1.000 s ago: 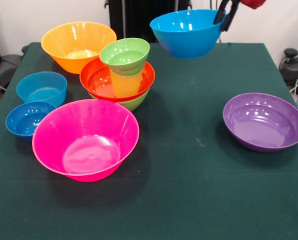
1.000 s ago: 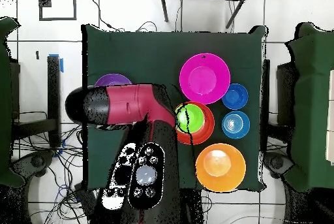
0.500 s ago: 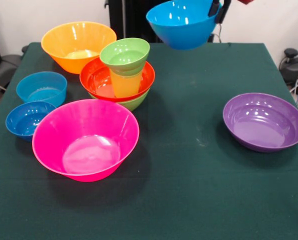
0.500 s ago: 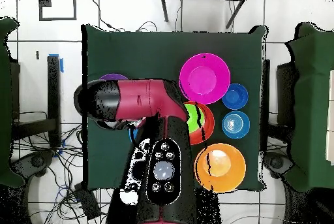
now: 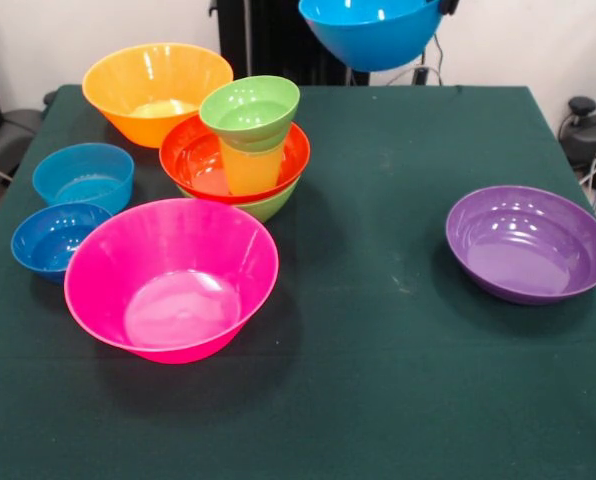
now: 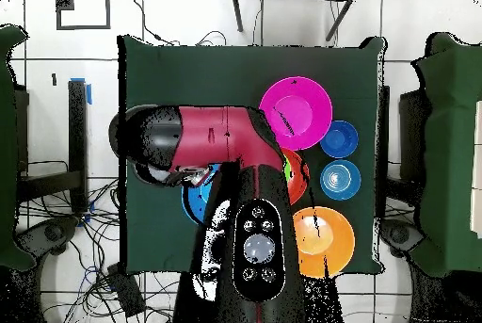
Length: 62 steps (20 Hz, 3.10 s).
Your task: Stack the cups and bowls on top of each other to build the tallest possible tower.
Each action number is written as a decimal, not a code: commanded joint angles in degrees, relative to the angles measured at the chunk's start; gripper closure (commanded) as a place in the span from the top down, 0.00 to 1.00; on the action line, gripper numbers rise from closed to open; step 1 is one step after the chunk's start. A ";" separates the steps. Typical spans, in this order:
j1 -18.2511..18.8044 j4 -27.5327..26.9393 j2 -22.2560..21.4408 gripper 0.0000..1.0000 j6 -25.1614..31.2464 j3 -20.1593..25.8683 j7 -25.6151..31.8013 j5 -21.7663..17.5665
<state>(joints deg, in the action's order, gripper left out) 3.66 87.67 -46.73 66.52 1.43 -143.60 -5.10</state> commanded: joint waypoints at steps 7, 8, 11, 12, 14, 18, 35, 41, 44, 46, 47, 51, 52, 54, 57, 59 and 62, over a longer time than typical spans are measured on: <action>3.38 -3.25 0.56 0.00 6.77 6.51 20.36 -12.57; 3.66 -3.32 0.49 0.00 6.51 6.54 20.55 -13.26; 4.27 -4.37 0.33 0.00 6.63 6.59 21.35 -15.90; 4.35 -4.68 0.14 0.00 6.89 6.59 21.55 -16.74; 4.97 -5.53 0.21 0.00 7.07 6.90 22.48 -17.90; 6.63 -5.25 0.19 0.00 6.27 7.84 23.95 -18.41; 8.33 -1.90 0.59 0.00 -1.01 7.70 23.64 -19.68; 8.27 -1.54 1.20 0.00 -2.98 7.78 22.48 -19.64; 8.11 -1.90 1.59 0.00 -3.62 7.92 21.94 -19.65; 7.94 -2.01 1.84 0.00 -4.37 7.82 21.39 -19.89; 7.86 -2.10 1.90 0.00 -4.76 7.74 21.19 -20.16; 8.24 -2.55 2.32 0.00 -6.22 7.89 21.25 -20.76; 8.34 -2.57 2.49 0.00 -6.68 7.95 21.06 -20.72; 8.66 -1.89 2.71 0.00 -8.52 8.14 20.44 -20.36; 9.02 -0.65 2.81 0.00 -11.03 8.25 19.67 -19.90; 9.10 -0.23 2.71 0.00 -11.54 8.19 19.80 -19.87; 9.14 -0.04 2.56 0.00 -11.45 8.05 20.22 -19.91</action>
<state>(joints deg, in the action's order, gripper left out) 11.94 84.49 -46.17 58.52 4.79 -134.02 -21.09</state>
